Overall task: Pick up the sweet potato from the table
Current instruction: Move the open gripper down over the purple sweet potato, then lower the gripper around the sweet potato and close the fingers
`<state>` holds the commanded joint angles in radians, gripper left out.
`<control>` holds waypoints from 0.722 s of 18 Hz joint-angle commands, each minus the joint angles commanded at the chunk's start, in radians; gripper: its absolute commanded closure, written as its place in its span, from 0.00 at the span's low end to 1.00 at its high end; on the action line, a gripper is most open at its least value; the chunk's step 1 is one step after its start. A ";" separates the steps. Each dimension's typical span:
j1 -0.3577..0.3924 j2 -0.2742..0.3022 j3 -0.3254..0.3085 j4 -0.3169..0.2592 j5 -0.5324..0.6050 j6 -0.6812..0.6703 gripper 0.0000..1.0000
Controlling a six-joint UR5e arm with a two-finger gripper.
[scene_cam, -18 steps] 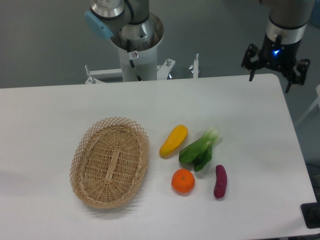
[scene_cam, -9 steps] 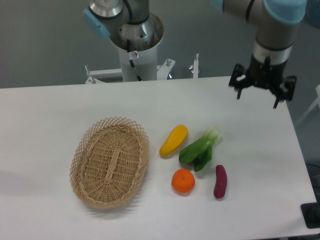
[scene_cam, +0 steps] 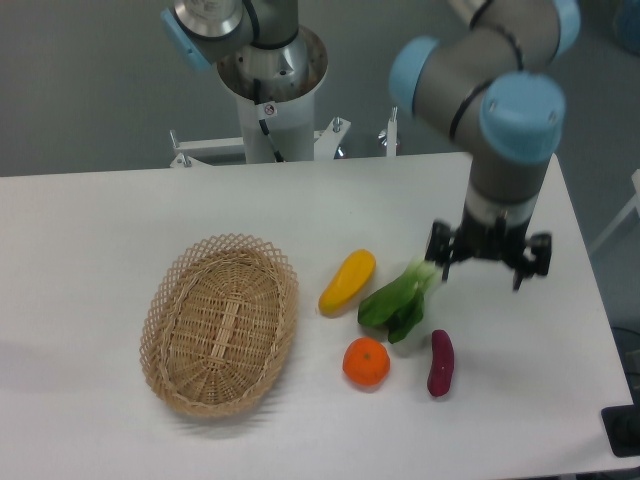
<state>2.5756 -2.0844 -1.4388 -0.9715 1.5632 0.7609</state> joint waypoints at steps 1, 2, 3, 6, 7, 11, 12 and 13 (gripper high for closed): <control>0.000 -0.017 -0.009 0.029 0.000 0.009 0.00; 0.000 -0.032 -0.014 0.051 -0.002 0.014 0.00; 0.000 -0.051 -0.014 0.065 -0.002 0.015 0.00; -0.002 -0.103 -0.012 0.106 0.000 0.014 0.00; -0.003 -0.112 -0.014 0.129 0.000 0.012 0.00; -0.014 -0.141 -0.041 0.187 0.001 0.012 0.00; -0.014 -0.141 -0.060 0.201 0.000 0.014 0.00; -0.015 -0.140 -0.077 0.223 0.000 0.014 0.00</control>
<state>2.5602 -2.2243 -1.5154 -0.7488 1.5631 0.7747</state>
